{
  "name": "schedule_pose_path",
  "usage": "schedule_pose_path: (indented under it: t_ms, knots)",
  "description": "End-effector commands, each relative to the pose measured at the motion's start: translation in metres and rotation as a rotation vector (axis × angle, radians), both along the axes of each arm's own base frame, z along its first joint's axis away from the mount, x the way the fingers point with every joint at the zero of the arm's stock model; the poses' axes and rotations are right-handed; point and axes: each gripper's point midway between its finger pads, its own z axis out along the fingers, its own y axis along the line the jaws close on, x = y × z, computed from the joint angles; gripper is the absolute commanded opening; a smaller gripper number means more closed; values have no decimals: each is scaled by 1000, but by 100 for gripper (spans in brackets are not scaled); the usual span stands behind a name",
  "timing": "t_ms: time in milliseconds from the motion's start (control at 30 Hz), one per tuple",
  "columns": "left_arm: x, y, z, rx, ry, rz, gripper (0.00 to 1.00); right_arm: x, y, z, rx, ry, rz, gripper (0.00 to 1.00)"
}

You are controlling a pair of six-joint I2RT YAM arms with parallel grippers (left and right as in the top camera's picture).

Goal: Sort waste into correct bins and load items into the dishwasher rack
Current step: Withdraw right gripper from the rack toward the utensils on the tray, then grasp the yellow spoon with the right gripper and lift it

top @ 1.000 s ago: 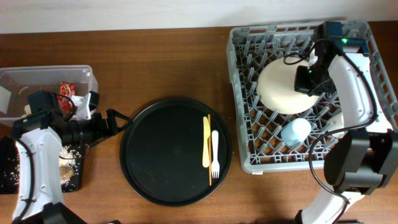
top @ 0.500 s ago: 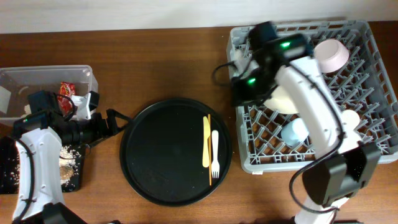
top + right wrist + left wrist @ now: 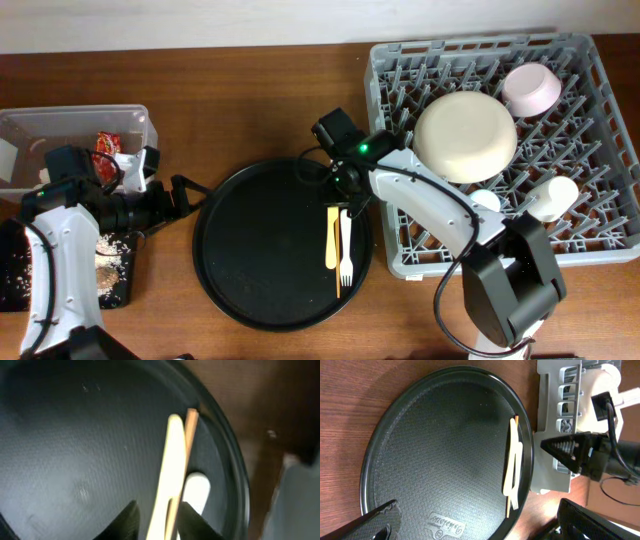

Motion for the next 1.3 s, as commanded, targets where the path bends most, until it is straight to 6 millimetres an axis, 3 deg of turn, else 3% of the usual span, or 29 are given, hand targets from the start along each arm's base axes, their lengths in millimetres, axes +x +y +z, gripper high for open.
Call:
schedule_pose_path:
  t_ms: [0,200,500,533,633,667,867,1167,1267]
  knots:
    - [3,2,3,-1,-12,3,99,2,2,-13,12,-22,-7,31]
    - [3,2,3,-1,-12,3,99,5,3,-30,22,-43,-8,33]
    - [3,2,3,-1,-12,3,99,-3,-7,-83,-65,43,-17,33]
    - [3,2,3,-1,-12,3,100,-3,-7,-82,-65,43,-17,32]
    - [3,2,3,-1,-12,3,99,-4,-6,-82,-57,49,-14,15]
    - [3,2,3,-1,-12,3,100,-4,-5,-81,-52,49,-14,14]
    - [3,2,3,-1,-12,3,99,-1,-3,-73,-53,50,-13,20]
    - [3,2,3,-1,-12,3,99,4,1,-54,-41,39,-12,12]
    - [3,2,3,-1,-12,3,99,3,0,-54,-45,45,-12,4]
